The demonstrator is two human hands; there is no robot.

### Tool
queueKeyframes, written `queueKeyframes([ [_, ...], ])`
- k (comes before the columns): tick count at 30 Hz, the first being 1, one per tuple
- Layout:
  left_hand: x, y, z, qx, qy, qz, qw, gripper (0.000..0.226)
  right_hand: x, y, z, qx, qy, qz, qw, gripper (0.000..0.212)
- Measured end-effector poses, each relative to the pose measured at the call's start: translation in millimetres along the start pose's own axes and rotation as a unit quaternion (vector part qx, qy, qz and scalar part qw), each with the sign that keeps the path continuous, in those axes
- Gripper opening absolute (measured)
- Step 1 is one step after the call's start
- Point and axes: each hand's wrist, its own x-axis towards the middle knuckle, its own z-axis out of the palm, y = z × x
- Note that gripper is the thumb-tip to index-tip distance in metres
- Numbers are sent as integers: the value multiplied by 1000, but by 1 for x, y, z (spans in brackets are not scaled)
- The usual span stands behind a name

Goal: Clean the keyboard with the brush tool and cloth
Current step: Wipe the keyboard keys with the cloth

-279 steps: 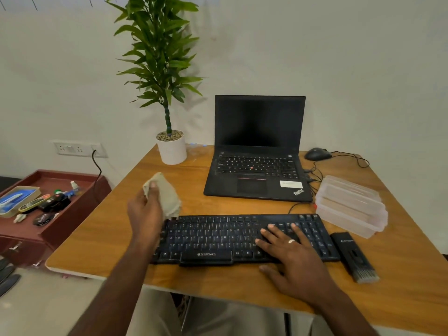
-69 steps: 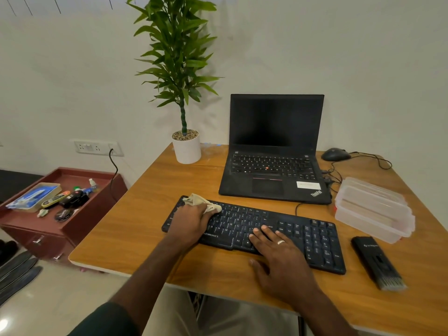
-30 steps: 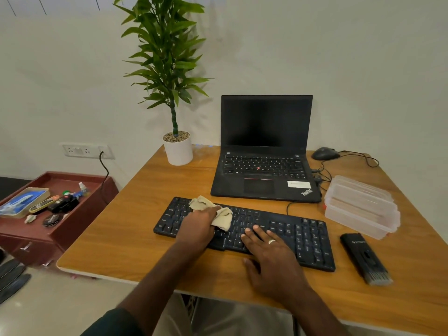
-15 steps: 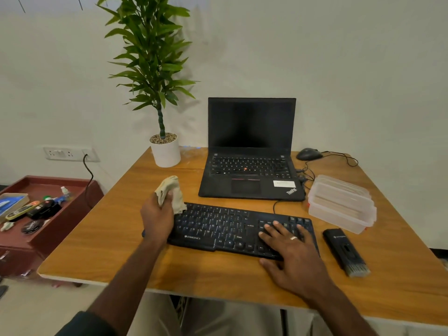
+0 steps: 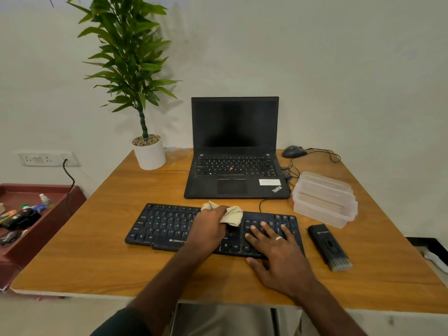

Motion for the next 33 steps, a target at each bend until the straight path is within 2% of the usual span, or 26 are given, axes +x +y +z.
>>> queueKeyframes([
  [2, 5, -1, -6, -111, 15, -47, 993, 30, -1, 1, 0, -1, 0, 0, 1000, 63],
  [3, 6, -4, -12, -208, 29, -81, 974, 22, -1, 0, -2, 5, -5, 0, 1000, 63],
  [5, 6, -10, -25, -403, 55, -168, 898, 15, -3, 1, -5, 26, -10, -6, 1000, 63],
  [6, 6, -16, -29, -452, 75, -210, 864, 16, -3, 3, -7, 33, -10, -8, 999, 64],
  [7, 7, -23, -32, -459, 102, -232, 852, 20, -5, 6, -9, 35, -6, -5, 999, 65],
  [10, 6, -34, -39, -348, 179, -190, 900, 21, -10, 15, -10, 1, 20, 38, 999, 74],
  [11, 5, -35, -37, -313, 176, -166, 918, 18, -11, 17, -10, -10, 20, 48, 999, 76],
  [12, 3, -32, -34, -286, 151, -142, 936, 17, -12, 18, -9, -14, 17, 49, 999, 77],
  [14, 0, -22, -20, -164, 52, -88, 981, 23, -10, 17, -12, -1, 1, 38, 999, 77],
  [15, -2, -16, -12, -85, 13, -57, 995, 28, -8, 15, -14, 9, -16, 36, 999, 76],
  [17, -2, 1, -2, 25, -24, -3, 999, 39, -5, 12, -17, 17, -43, 38, 998, 76],
  [21, 3, 28, 13, 45, -71, 64, 994, 44, -6, 12, -16, 18, -31, 38, 999, 75],
  [23, 6, 29, 13, 40, -76, 72, 994, 45, -6, 12, -14, 14, -30, 38, 999, 75],
  [30, -8, 12, 10, -48, -109, 136, 983, 57, -6, 11, -14, 15, -27, 36, 999, 72],
  [33, -11, 2, 4, -59, -113, 106, 986, 50, -8, 11, -17, 30, -31, 19, 999, 72],
])
